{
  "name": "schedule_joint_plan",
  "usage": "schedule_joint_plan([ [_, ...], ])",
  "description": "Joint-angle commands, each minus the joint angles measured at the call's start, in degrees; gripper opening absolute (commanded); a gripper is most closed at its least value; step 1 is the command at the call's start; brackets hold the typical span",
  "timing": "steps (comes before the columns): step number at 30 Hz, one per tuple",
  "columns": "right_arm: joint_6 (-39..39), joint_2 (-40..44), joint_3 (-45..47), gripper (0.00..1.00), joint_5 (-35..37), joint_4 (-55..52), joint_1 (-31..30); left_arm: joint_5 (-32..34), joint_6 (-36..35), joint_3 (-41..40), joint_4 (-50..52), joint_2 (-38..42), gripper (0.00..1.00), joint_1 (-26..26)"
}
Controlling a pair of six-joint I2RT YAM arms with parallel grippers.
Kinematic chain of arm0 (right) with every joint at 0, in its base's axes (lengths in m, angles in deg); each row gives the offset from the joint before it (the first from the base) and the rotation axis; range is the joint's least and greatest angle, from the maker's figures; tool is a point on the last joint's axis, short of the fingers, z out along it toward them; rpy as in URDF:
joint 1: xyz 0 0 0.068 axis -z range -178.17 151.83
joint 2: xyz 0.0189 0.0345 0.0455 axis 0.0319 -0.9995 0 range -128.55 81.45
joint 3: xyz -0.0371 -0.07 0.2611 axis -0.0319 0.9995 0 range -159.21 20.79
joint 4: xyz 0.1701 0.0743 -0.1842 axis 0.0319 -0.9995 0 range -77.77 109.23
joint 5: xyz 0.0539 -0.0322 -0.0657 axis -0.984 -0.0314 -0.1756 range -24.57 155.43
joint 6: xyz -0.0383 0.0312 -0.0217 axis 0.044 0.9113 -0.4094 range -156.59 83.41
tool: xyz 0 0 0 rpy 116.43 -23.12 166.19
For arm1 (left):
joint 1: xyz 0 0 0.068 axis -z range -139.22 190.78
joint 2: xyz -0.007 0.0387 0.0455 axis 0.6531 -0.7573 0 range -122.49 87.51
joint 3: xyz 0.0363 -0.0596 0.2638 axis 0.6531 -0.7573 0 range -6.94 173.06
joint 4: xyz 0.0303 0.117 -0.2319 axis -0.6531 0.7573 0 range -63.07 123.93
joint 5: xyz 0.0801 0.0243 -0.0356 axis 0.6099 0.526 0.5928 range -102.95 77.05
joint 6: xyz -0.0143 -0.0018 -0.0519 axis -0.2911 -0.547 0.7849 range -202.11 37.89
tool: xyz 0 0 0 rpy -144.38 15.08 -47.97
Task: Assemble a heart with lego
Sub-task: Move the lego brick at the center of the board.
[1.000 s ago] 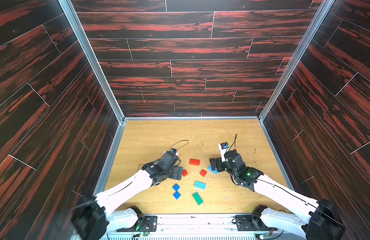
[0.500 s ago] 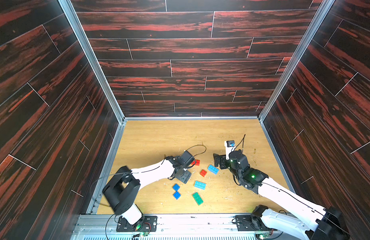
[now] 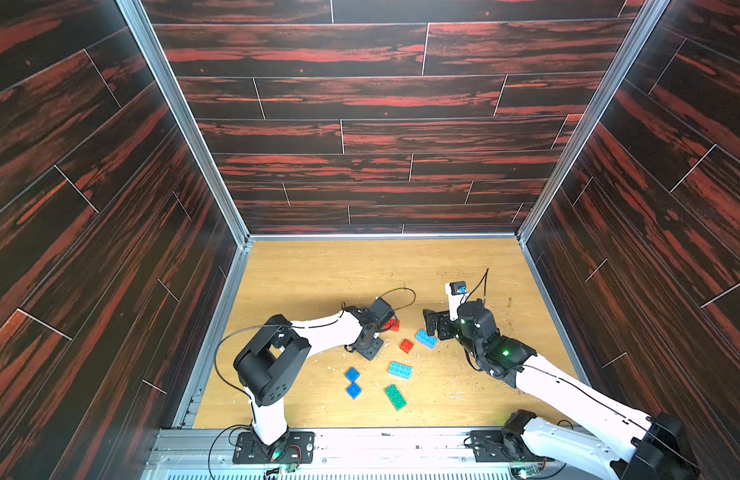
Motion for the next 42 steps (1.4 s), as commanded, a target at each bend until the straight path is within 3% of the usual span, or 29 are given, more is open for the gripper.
schedule_joint_plan([
  [1,-0.26,-0.65,-1.68,0.98,-0.95,-0.31,0.14,-0.78,-0.79,0.63,-1.0,-0.07,0.41,-1.21],
  [7,-0.5,-2.31,-2.22,0.98,-2.79,0.35,0.17,-0.9,0.14,1.49,-2.37,-0.8,0.33,-4.3],
  [13,-3.48,-5.48,-2.54,0.98,-10.67,3.07,0.1,-1.7,-1.07,4.43,-1.78,-3.39,0.33,-5.45],
  [18,-6.61,-10.76,-5.26,0.97,-12.72,0.76,0.04,-3.07,-4.98,5.58,-1.07,-4.28,0.46,-5.88],
  [21,-7.92,-11.97,-6.01,0.95,-13.91,0.37,0.05,-2.67,-6.9,6.52,1.0,-3.85,0.59,-6.24],
  [25,-10.23,-14.46,-7.7,0.94,-13.54,-1.91,0.0,-3.4,-6.67,5.23,3.08,2.72,0.69,-6.51],
  [27,-11.04,-16.91,-9.4,0.93,-12.35,-4.1,0.02,-3.13,-4.88,2.96,2.13,8.58,0.74,-6.58],
  [31,-13.98,-23.06,-12.4,0.92,-13.66,-7.07,-1.07,3.75,4.61,-3.31,-1.95,18.27,0.82,-7.56],
  [36,-18.31,-32.66,-16.1,0.89,-9.39,-8.34,-3.99,6.06,16.34,-10.85,-4.76,27.84,0.83,-9.43],
  [42,-22.58,-40.89,-21.13,0.85,-12.19,-6.8,-3.96,8.89,26.86,-18.62,-10.18,35.87,0.83,-10.36],
])
